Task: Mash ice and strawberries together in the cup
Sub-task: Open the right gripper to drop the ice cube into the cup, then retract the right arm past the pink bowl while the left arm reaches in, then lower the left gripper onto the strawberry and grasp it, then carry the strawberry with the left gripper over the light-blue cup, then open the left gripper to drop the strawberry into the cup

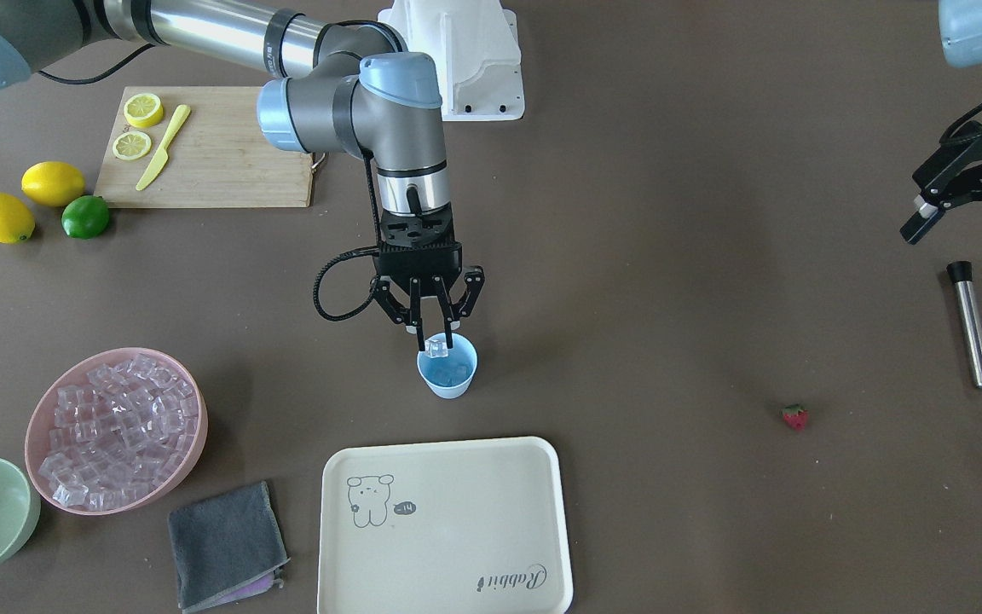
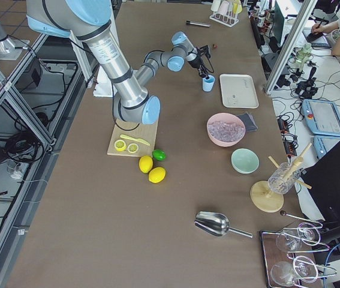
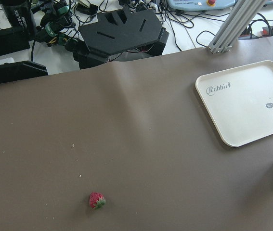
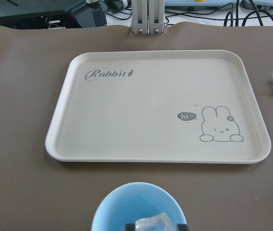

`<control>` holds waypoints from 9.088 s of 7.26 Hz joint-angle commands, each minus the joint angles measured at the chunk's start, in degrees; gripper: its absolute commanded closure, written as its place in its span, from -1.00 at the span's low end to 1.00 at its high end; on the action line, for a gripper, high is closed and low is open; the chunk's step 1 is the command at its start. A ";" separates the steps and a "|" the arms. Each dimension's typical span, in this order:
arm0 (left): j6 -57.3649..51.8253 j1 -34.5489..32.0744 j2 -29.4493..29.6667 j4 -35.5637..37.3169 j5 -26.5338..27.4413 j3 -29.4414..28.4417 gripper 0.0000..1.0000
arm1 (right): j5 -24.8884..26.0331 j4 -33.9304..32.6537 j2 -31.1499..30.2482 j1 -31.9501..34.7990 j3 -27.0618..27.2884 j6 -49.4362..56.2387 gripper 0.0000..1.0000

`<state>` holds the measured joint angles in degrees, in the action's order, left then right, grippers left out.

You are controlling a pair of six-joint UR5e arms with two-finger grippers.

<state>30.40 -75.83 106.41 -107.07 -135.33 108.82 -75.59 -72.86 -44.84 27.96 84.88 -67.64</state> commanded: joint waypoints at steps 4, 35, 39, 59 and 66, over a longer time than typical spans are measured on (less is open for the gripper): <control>0.36 0.76 0.28 0.72 -0.02 -1.67 -0.96 | -1.39 0.00 0.80 1.03 2.28 3.03 -1.00; 3.52 17.91 15.14 -7.89 12.55 -45.45 -0.24 | -55.28 0.17 -37.61 48.33 21.81 39.34 -0.99; 4.39 17.30 15.14 -7.98 12.55 -43.97 1.00 | -55.28 0.17 -38.92 48.42 23.57 39.25 -0.99; 25.41 38.48 34.74 -21.42 31.97 -37.89 1.00 | -51.86 0.17 -39.80 47.02 23.13 39.07 -0.99; 25.94 22.09 23.42 -11.79 10.33 -23.15 -0.95 | -54.39 -0.70 -39.89 46.83 23.40 39.07 -0.99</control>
<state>56.75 -47.83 133.07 -123.49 -116.59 82.00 -128.63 -73.26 -84.54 74.72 108.55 -28.54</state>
